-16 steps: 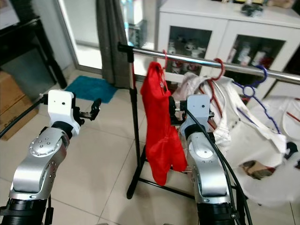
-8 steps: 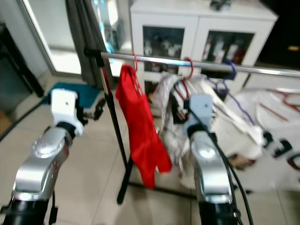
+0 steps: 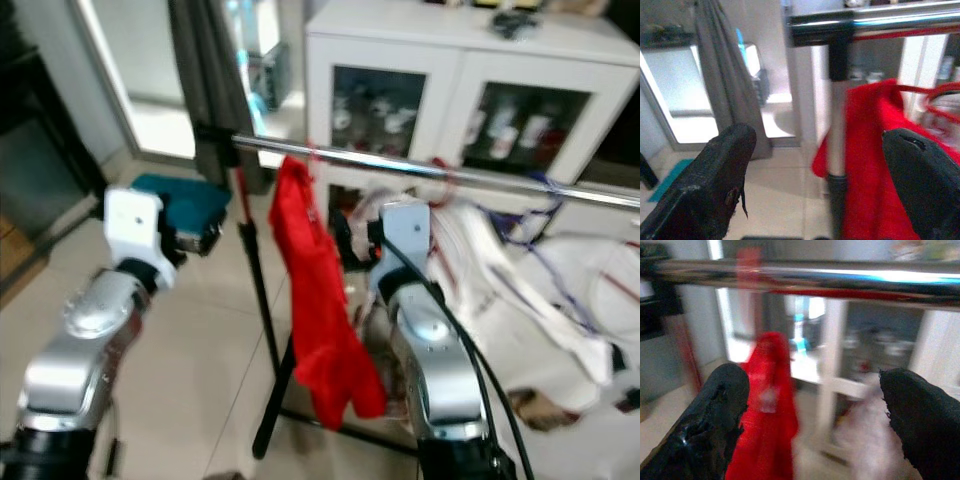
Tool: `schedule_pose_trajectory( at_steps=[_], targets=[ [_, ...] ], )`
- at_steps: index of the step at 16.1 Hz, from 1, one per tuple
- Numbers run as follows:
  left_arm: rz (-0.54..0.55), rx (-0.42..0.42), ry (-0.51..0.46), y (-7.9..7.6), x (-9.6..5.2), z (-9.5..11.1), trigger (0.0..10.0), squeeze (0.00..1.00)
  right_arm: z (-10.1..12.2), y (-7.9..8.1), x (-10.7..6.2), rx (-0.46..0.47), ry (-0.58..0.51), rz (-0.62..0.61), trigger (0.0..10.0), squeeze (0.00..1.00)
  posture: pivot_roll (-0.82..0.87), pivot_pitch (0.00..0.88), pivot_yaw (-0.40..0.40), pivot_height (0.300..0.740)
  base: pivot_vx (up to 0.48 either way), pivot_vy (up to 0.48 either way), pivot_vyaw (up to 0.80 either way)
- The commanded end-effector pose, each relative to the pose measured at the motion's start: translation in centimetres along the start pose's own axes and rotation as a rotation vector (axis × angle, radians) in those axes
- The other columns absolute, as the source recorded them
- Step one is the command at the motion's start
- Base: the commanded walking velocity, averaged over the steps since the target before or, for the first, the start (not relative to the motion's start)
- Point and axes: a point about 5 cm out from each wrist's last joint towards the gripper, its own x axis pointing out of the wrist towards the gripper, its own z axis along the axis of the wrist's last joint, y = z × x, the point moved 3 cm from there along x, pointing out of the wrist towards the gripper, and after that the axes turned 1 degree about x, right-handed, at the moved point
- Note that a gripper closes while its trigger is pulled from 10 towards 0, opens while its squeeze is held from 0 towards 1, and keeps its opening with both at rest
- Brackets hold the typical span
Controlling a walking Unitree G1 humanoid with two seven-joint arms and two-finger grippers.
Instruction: Hang hanger
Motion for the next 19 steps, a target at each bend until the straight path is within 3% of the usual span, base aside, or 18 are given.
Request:
schedule_pose_trajectory(
  at_steps=[1,5,6,7,9,11,16,19],
  targets=[
    [-0.020,0.006,0.014,0.1,-0.3,-0.3,10.0,1.00,0.5,0.9,0.0,0.004,-0.008,0.057,10.0,0.00,0.01,0.000,0.019,0.740,0.000,0.000,0.00],
    [-0.151,0.042,0.035,-0.1,-0.9,-0.6,10.0,1.00,0.7,0.5,0.4,0.014,0.053,0.040,10.0,0.00,0.01,0.000,0.018,0.740,0.000,0.000,0.00],
    [-0.253,0.077,0.059,-0.3,-1.4,-0.9,10.0,0.00,0.8,0.2,0.9,0.002,0.082,0.016,10.0,0.00,0.01,0.000,0.018,0.740,0.000,0.000,0.00],
    [-0.283,0.091,0.067,-0.4,-1.5,-1.0,10.0,0.00,0.8,0.2,1.0,0.005,0.085,0.018,10.0,0.00,0.01,0.000,0.018,0.740,0.000,0.000,0.00],
    [-0.449,0.172,0.102,-1.1,-2.7,-1.8,10.0,0.00,1.0,0.6,1.9,0.081,0.111,0.037,10.0,0.00,0.01,0.000,0.022,0.740,0.000,0.000,0.00],
    [-0.521,0.209,0.096,-1.1,-3.6,-2.1,10.0,0.00,1.5,1.0,2.7,0.085,0.119,0.084,10.0,0.00,0.01,0.000,0.023,0.740,0.000,0.000,0.00],
    [-0.585,0.190,0.103,-1.2,-4.2,-2.0,10.0,0.00,1.9,2.8,5.2,0.041,0.180,0.170,10.0,0.00,0.01,0.000,0.019,0.740,0.000,0.000,0.00],
    [-0.596,0.190,0.097,-1.3,-4.3,-2.0,10.0,0.00,1.2,2.9,6.2,0.044,0.240,0.147,10.0,0.00,0.02,0.000,0.013,0.740,0.000,0.000,0.00]
  ],
)
